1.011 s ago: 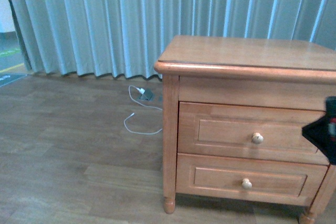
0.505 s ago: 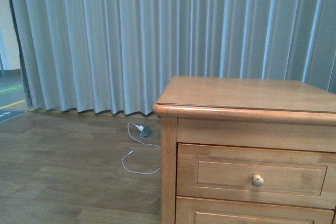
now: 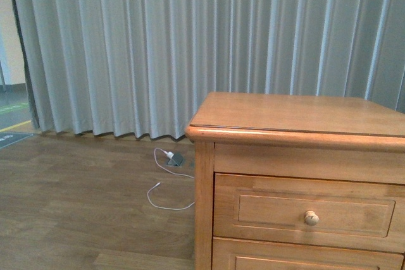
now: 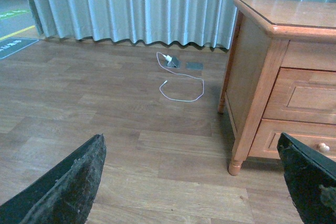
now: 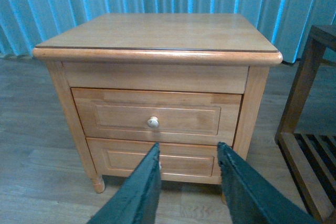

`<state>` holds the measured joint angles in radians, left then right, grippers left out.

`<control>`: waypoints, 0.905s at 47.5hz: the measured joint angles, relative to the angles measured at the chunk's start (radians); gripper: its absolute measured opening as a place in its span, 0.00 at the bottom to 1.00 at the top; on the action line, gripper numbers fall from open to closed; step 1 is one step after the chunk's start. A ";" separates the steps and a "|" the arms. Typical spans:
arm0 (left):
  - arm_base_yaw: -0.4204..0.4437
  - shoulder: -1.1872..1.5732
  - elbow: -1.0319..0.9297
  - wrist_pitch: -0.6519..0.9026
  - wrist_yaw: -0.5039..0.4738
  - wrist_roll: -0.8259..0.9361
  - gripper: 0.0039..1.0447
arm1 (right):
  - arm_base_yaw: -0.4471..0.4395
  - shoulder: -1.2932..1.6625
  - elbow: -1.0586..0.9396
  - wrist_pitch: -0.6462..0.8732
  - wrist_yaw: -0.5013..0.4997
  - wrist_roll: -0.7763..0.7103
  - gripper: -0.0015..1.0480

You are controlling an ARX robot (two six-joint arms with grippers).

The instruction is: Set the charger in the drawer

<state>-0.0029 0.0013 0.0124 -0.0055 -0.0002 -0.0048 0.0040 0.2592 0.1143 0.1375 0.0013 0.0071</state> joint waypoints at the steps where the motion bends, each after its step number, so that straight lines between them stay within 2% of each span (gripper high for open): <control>1: 0.000 0.000 0.000 0.000 0.000 0.000 0.95 | 0.000 -0.005 -0.005 0.000 0.001 0.000 0.29; 6: 0.000 0.000 0.000 0.000 0.000 0.000 0.95 | -0.002 -0.038 -0.027 -0.003 0.001 -0.002 0.05; 8: 0.000 0.000 0.000 0.000 0.000 0.000 0.95 | -0.002 -0.047 -0.032 -0.006 0.001 -0.006 0.01; 12: 0.000 0.000 0.000 0.000 0.000 0.000 0.95 | -0.002 -0.066 -0.040 -0.015 0.000 -0.004 0.02; 18: 0.000 0.000 0.000 0.000 -0.001 0.000 0.95 | -0.002 -0.187 -0.057 -0.141 0.000 -0.004 0.02; 43: 0.000 0.000 0.000 0.000 0.000 0.000 0.95 | -0.002 -0.255 -0.108 -0.140 0.000 -0.004 0.02</control>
<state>-0.0029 0.0013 0.0124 -0.0055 -0.0002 -0.0048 0.0021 0.0040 0.0063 -0.0029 0.0017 0.0029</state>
